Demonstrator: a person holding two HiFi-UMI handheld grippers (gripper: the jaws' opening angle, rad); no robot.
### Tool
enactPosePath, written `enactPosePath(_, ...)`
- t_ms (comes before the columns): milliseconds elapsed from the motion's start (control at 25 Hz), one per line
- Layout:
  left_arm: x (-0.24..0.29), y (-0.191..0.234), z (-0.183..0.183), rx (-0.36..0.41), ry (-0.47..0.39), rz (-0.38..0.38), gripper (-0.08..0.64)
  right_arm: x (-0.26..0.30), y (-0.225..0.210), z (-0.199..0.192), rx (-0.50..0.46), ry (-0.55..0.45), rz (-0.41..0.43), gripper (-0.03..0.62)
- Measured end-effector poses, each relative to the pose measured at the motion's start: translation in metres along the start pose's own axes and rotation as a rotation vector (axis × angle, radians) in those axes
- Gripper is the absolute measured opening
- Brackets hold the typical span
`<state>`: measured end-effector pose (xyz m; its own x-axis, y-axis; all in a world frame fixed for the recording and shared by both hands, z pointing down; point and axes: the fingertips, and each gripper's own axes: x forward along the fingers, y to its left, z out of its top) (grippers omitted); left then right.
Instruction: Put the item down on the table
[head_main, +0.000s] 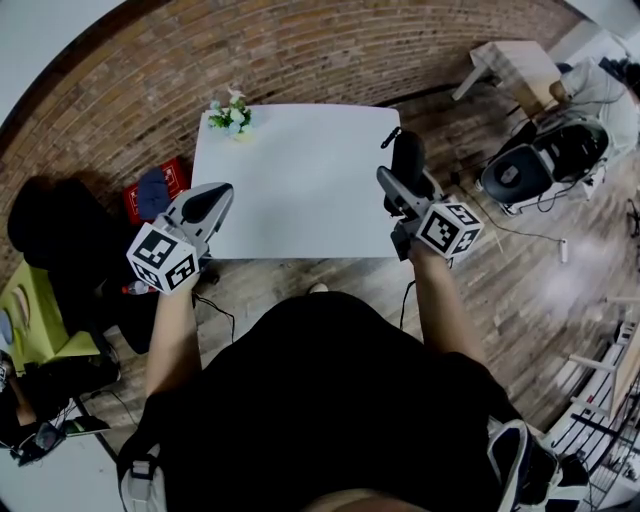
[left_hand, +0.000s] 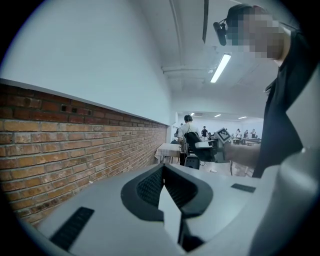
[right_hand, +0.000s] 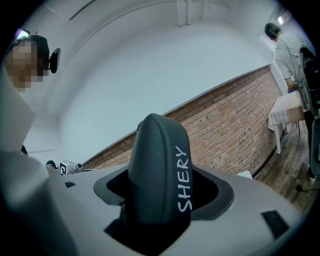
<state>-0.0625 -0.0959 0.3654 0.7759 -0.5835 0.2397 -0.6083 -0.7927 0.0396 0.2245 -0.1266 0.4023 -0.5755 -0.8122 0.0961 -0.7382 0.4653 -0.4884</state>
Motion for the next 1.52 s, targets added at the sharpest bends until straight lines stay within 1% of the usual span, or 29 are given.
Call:
enactPosePath(200, 0.006, 0.003, 0.002, -0.002, -0.010, 0.012, 0.011, 0.001, -0.005, 0.005, -0.005, 0.000, 0.004, 0.342)
enactPosePath(480, 0.013, -0.006, 0.006, 0.004, -0.019, 0.006, 0.011, -0.003, -0.013, 0.007, -0.001, 0.004, 0.003, 0.342)
enactPosePath(840, 0.006, -0.003, 0.006, 0.006, -0.026, 0.029, 0.011, 0.006, -0.008, 0.004, 0.002, 0.016, 0.027, 0.342)
enactPosePath(1520, 0.015, -0.004, 0.011, 0.010, -0.017, 0.002, 0.011, 0.007, -0.006, 0.005, -0.007, 0.031, 0.019, 0.342)
